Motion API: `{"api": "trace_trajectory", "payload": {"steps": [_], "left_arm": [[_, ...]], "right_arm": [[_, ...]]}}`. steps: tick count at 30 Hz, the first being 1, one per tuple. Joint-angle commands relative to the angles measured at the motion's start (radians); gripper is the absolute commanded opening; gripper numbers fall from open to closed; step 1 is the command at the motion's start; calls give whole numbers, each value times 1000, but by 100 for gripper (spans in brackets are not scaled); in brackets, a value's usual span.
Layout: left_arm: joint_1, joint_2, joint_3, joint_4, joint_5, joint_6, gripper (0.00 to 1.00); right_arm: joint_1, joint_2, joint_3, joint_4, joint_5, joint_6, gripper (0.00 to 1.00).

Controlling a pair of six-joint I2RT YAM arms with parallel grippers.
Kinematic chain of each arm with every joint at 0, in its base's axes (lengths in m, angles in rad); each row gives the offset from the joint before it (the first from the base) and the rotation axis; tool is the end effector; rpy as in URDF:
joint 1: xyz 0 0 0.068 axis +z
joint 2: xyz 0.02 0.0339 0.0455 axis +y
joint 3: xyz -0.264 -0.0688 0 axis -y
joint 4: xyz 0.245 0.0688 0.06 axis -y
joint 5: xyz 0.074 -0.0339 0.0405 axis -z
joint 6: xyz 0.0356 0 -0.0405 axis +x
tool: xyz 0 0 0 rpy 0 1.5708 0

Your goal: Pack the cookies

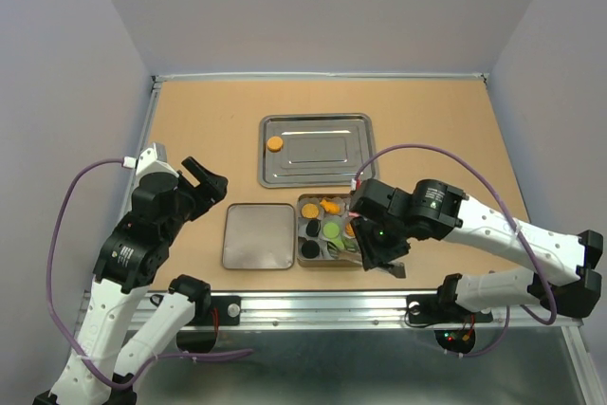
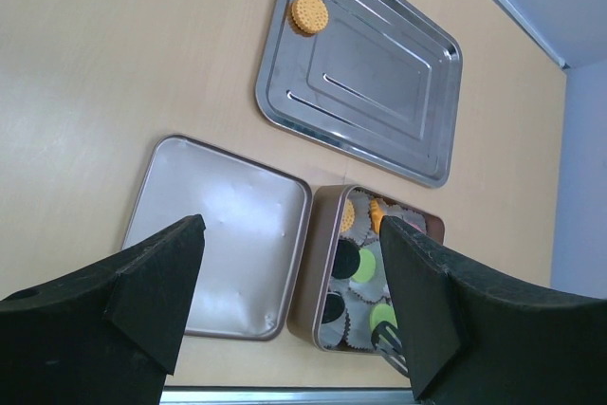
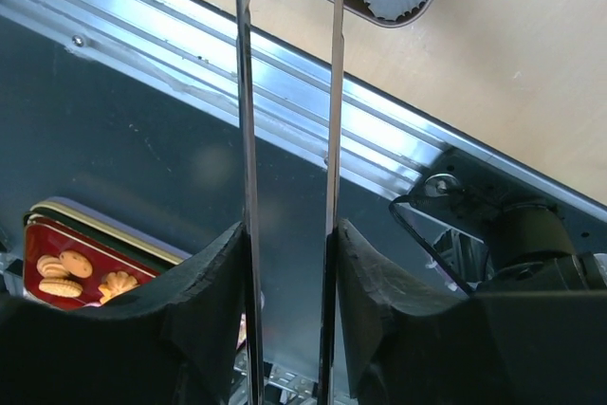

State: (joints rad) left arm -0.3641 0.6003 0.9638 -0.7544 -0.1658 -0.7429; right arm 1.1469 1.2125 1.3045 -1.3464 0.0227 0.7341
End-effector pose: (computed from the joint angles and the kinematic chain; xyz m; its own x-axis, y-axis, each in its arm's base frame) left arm 0.1055 -0.0339 0.3642 -0.4034 -0.5602 -0.7235 -0.0872 0.8106 -0.5791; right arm 0.0830 0.1819 0.3388 -0.8987 -0.3633 -0.2455 -0.4125 0.8904 0.1924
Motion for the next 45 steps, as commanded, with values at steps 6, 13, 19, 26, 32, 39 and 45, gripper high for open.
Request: {"api": "trace_trajectory", "payload": {"steps": [6,13,19,26,32,39,45], "left_arm": [[4,16,9,23,-11,4,86],[4,21,7,32,-6,-3,86],[4,21,7,32,-6,-4,86],[4,23,9,40,-9,-3,86],[4,30,12,41,-8,5,86],[4,81,24,56,6,34,86],[4,104,27,75,15,53,86]], "right_arm": [[2,2,-14,46,-7,-1,52],[4,21,34,49,8,-9,54],[4,97,225,-2,52,-38,54],[2,268,469,-43,120,-105,55],[-41,441,620,-36,197,-183,55],[-254,623,801,52,59,-292,53],[-343,806,959,84,-17,-309,51]]}}
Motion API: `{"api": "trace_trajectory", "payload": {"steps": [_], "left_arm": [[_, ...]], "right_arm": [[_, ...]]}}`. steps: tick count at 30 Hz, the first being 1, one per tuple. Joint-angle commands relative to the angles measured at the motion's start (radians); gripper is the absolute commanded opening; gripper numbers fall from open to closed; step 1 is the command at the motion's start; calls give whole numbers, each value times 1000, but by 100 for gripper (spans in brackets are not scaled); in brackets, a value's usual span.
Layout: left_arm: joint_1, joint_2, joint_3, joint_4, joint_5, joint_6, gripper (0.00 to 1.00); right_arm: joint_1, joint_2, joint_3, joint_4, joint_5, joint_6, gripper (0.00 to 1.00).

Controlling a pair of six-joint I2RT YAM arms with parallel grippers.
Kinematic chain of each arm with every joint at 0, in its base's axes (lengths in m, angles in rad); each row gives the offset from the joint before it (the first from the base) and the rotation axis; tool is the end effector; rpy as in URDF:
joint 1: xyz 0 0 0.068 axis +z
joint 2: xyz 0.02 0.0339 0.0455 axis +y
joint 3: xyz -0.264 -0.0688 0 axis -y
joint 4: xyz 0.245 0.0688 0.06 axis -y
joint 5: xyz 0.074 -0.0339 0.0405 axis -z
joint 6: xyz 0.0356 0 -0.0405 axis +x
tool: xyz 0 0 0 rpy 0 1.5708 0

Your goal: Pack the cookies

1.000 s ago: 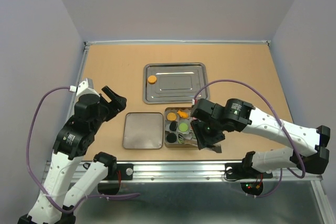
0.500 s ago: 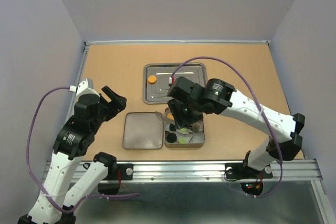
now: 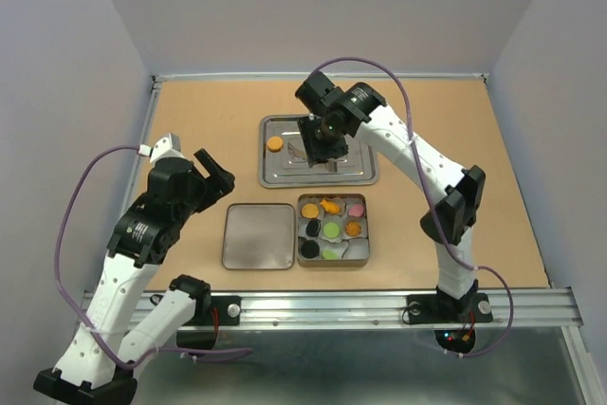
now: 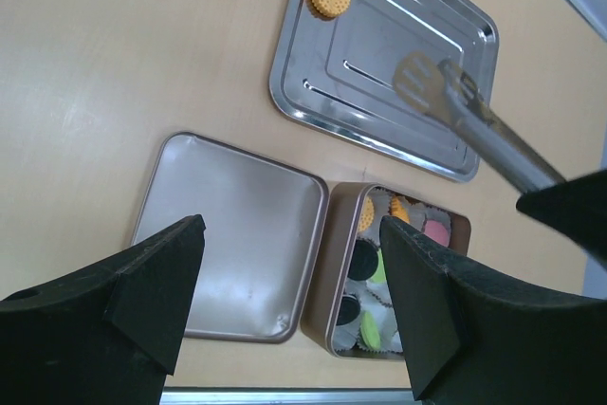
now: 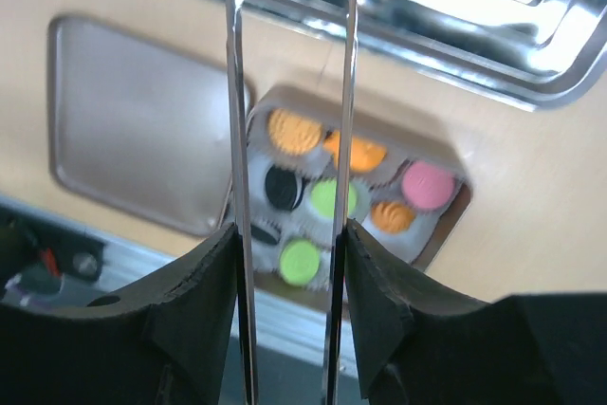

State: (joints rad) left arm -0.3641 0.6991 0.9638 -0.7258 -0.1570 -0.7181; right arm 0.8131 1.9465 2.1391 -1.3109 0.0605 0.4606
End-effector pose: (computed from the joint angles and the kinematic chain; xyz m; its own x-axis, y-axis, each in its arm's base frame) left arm 0.1295 -0.0434 0.3568 -0.4584 -0.5208 -0.7202 -0.1072 0.8368 -0.5369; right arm 0.2722 0.2845 0.3664 -0.8679 -0.2718 -0.4158 -0.3585 0.9221 0.1456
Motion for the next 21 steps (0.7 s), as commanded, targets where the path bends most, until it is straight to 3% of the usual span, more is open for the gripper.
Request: {"api": "trace_trajectory", "payload": {"steps": [1,7,21], "left_arm": [[4,7,27,46,7,37,86],[4,23,36,39,-4,80,86],[4,27,50,34,-7,101,86]], "right_arm": [[-12,104,152,48,-54,-31,51],[-37,281,327,48,-102,-14,51],[-42,361,286,107,-31,-5,51]]}}
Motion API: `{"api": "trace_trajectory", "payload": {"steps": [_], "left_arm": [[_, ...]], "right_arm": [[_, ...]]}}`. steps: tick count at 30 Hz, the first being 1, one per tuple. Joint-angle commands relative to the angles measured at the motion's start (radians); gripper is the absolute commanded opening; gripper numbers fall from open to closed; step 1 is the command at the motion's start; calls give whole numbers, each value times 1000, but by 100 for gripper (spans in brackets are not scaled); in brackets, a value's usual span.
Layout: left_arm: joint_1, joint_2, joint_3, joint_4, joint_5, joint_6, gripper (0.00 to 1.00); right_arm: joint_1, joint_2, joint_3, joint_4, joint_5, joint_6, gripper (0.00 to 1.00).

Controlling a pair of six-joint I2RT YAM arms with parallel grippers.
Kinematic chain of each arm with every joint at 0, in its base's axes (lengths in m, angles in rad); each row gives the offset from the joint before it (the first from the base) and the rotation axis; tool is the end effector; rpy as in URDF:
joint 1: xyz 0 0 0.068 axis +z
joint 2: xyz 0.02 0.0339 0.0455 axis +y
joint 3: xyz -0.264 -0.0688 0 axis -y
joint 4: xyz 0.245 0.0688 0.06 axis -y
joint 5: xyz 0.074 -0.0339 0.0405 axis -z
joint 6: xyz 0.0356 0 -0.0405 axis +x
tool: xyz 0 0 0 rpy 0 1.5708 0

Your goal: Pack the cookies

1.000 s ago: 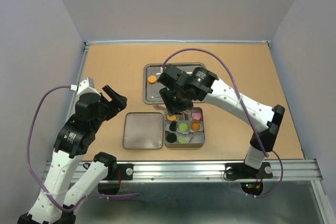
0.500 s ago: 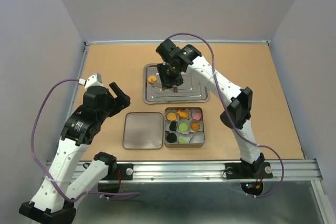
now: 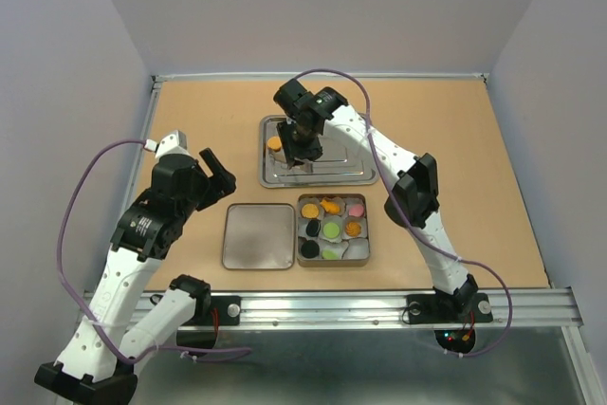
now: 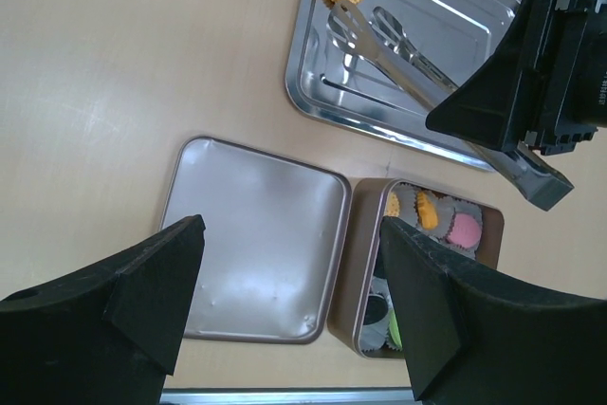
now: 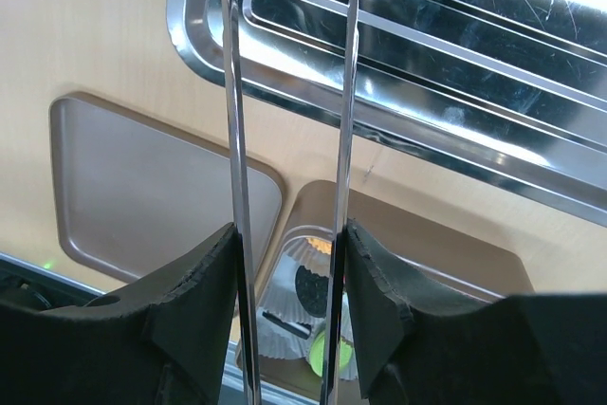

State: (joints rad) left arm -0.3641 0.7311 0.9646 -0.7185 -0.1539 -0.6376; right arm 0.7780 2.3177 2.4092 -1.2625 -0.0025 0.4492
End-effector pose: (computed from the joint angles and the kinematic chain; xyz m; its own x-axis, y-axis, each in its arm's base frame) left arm 0.1370 -0.0464 0.3539 -0.4841 -0.4450 -0.7534 -0.0784 0.8796 -0.4692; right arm 0.3422 0.3373 0.2884 -0.8961 -0.2733 -0.3496 -0.3479 0.9218 0.1711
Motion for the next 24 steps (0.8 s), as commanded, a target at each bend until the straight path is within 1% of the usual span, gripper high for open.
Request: {"api": "trace_trajectory", "payload": {"steps": [1,7,15,24], "left_arm": [[4,-6,51,28,-10,22,86],[4,5,57,27,-16,35,86],[4,14,46,31,-21,52,86],[4,39,48,44,-24,73,86]], "right_arm": [[-5,-4,18,61,29,6,51],[-6,45,48,69,12,13,51],[-5,92,56,77,42,6,51],[-6,143,90,83,12,14,51]]}}
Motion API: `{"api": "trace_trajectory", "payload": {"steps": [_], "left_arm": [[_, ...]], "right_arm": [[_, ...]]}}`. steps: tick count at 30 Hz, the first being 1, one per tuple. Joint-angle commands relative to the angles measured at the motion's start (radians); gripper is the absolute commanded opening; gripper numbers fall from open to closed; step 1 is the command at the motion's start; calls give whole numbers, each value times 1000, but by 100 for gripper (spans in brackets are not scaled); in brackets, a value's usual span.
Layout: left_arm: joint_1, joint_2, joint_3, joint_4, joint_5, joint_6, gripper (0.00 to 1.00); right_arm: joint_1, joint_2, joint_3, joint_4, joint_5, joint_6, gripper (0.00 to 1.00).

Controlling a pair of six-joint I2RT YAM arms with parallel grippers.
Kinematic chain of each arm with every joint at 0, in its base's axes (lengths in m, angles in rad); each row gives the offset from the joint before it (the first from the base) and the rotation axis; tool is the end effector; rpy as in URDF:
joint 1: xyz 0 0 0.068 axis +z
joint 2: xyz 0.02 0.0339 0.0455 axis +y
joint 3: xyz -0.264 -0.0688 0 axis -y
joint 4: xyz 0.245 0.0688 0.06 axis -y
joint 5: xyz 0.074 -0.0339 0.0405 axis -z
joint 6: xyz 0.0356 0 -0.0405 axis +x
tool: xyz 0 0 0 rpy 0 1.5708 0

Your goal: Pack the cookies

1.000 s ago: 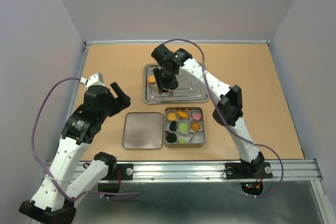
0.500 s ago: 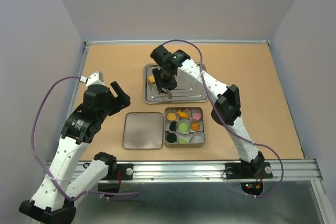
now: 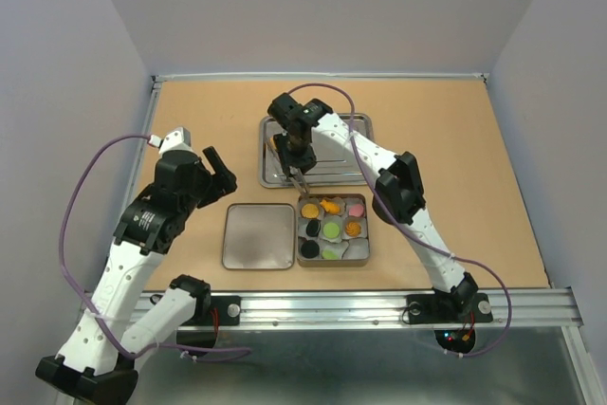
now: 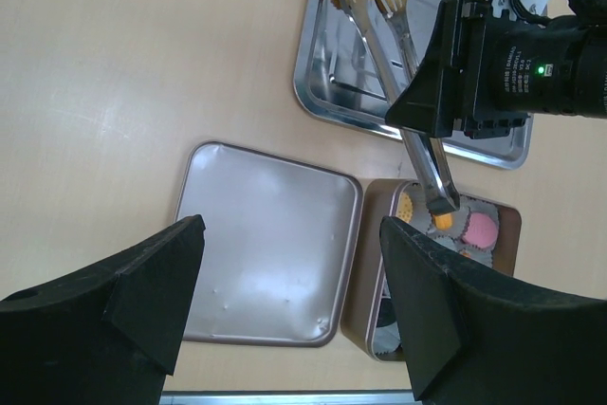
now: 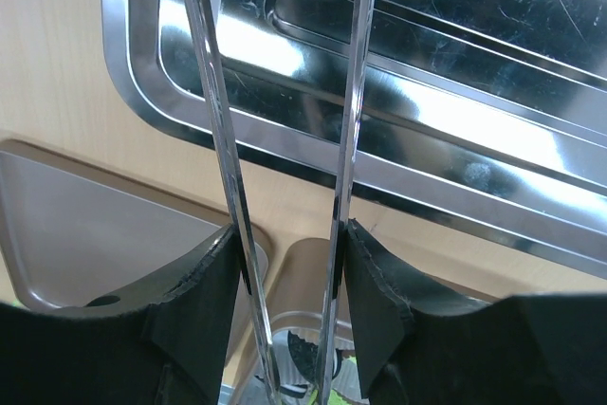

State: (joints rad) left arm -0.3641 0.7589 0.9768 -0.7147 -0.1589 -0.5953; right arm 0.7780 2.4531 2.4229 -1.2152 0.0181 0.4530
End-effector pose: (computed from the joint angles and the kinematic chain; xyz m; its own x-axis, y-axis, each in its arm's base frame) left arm 0.1428 -0.0484 0.3547 -0.4930 -0.4046 -0.7702 -0.0662 0.9001 -0.4305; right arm 0.3606 0.3544 0.2300 -0.9122 -0.2845 -0.2949 -0.3319 0.9351 0.1245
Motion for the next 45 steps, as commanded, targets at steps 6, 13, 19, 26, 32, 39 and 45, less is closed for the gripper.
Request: {"api": "trace_trajectory", "payload": {"steps": [6,13,19,26,32,39,45], "left_arm": [[4,33,28,63,-13,42,86],[5,54,36,80,-7,45,86],[4,54,43,77,-7,38,86],[5,31,46,64,-7,15,86],[4,26,72,40,-13,9,86],[5,17,95,20,-14,0,86],[4,7,89,11,-27,-6,86]], "right_arm": [[-5,21,74,42,-12,10,51],[-6,20,73,45,-46,7,39],[-6,-26,53,42,-33,7,35],[-36,-153,19,40,3,7,35],[-71,-284,-31,29,5,7,35],[-77,-528,-192,-27,-4,4,35],[-77,-810,-461,-29,-79,33,35]]}}
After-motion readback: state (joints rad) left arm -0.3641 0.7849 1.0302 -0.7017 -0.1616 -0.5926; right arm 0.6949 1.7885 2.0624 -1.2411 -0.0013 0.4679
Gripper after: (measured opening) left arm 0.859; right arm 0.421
